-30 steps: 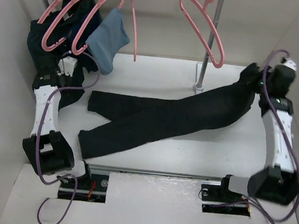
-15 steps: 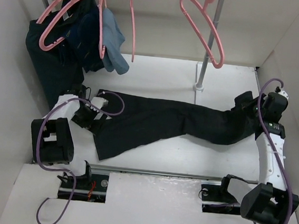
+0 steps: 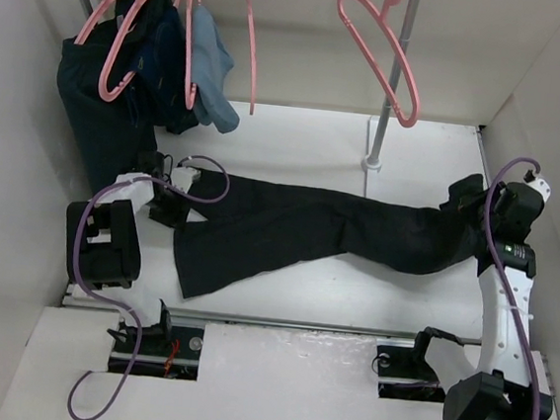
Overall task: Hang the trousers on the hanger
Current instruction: Flatten out the trousers at the center of the board.
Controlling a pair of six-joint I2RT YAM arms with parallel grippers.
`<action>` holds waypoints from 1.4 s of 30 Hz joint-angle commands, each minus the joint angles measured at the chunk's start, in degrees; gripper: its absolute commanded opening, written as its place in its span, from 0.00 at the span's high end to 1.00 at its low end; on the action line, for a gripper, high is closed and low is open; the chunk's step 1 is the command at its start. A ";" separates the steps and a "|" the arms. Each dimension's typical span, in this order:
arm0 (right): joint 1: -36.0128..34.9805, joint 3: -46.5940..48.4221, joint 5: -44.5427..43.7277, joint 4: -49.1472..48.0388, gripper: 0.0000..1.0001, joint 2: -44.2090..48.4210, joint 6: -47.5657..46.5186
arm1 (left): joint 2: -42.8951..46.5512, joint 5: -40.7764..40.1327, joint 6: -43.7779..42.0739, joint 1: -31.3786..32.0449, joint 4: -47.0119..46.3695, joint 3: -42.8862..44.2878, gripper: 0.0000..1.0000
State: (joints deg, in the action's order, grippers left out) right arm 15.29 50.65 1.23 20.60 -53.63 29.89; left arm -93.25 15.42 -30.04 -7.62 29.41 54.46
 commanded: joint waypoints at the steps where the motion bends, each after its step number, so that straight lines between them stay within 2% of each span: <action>1: -0.26 -0.64 -1.42 -0.91 1.00 -0.95 1.83 | -2.10 6.90 -0.89 -0.21 0.65 -0.84 0.66; 2: 0.26 -0.64 -0.80 -1.52 1.00 -1.56 1.84 | -2.11 6.90 -0.90 -0.21 0.65 -0.84 0.96; 3: 0.27 -0.12 -0.80 -2.05 1.00 -2.79 1.84 | -2.63 6.90 -0.90 -0.21 0.65 -0.84 1.00; 9: 0.27 2.60 -0.27 -3.10 1.00 -4.82 1.31 | 1.04 8.66 -2.21 -1.78 2.14 1.61 1.00; 14: 0.27 6.29 7.62 -10.13 1.00 -10.25 0.78 | 8.60 1.22 -1.60 -4.07 4.42 9.16 1.00; 17: 0.27 17.78 13.52 -8.22 1.00 -17.79 -0.44 | 13.96 -1.44 -4.22 -4.77 5.13 17.77 1.00; 19: 0.88 23.50 15.99 -7.59 1.00 -18.62 -0.45 | 16.42 -2.06 -4.76 -5.91 5.13 23.75 1.00; 21: 2.28 22.13 13.02 -8.30 1.00 -12.93 3.67 | 19.85 -2.84 -6.69 -8.63 4.61 25.87 1.00; 22: 3.77 17.42 7.09 -8.30 1.00 -6.38 8.21 | 21.08 -3.63 -7.22 -9.86 4.61 26.40 1.00; 23: 4.48 14.07 3.20 -6.90 1.00 -6.32 8.25 | 21.09 -4.25 -8.01 -9.87 5.74 26.40 1.00; 24: 4.49 10.38 -1.19 -5.32 1.00 1.78 14.35 | 21.70 -4.26 -8.71 -11.35 6.53 25.71 1.00; 25: 4.49 6.25 -10.63 -3.31 1.00 6.21 18.15 | 21.71 -4.87 -9.85 -12.24 6.54 22.83 1.00; 26: 4.49 -2.84 -14.73 -1.02 1.00 10.52 22.80 | 22.49 -4.87 -10.56 -12.86 6.54 20.71 1.00; 27: 4.49 -7.45 -18.34 4.05 1.00 19.00 32.76 | 23.11 -5.74 -10.56 -13.47 6.54 18.43 1.00; 28: 4.49 -11.94 -20.90 6.97 1.00 22.91 37.91 | 23.12 -6.71 -11.35 -13.48 6.54 16.23 1.00; 30: 4.49 -22.55 -24.43 13.73 0.91 32.47 46.28 | 23.12 -9.79 -12.15 -13.48 6.01 9.99 1.00; 32: 4.49 -26.56 -24.44 17.26 0.71 37.34 54.11 | 22.59 -11.89 -12.93 -13.48 6.01 5.60 1.00; 34: 4.49 -29.20 -25.05 20.69 0.47 41.82 59.38 | 22.59 -13.65 -14.17 -13.48 6.71 3.39 1.00; 35: 4.49 -29.21 -26.18 21.67 0.28 42.54 60.71 | 22.59 -16.01 -15.21 -13.48 6.71 2.33 1.00; 38: 4.49 -28.59 -31.98 26.59 0.00 41.59 65.19 | 22.59 -19.98 -16.71 -13.48 7.24 -1.71 1.00; 42: 4.49 -25.87 -38.67 27.92 0.00 38.78 65.04 | 23.20 -24.91 -18.64 -13.48 8.29 -6.63 1.00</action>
State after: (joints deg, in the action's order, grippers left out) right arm 19.53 20.95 -29.39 46.52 -13.37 90.32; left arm -72.49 -3.33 -45.47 -20.71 36.71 49.69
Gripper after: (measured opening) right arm 0.997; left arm 0.065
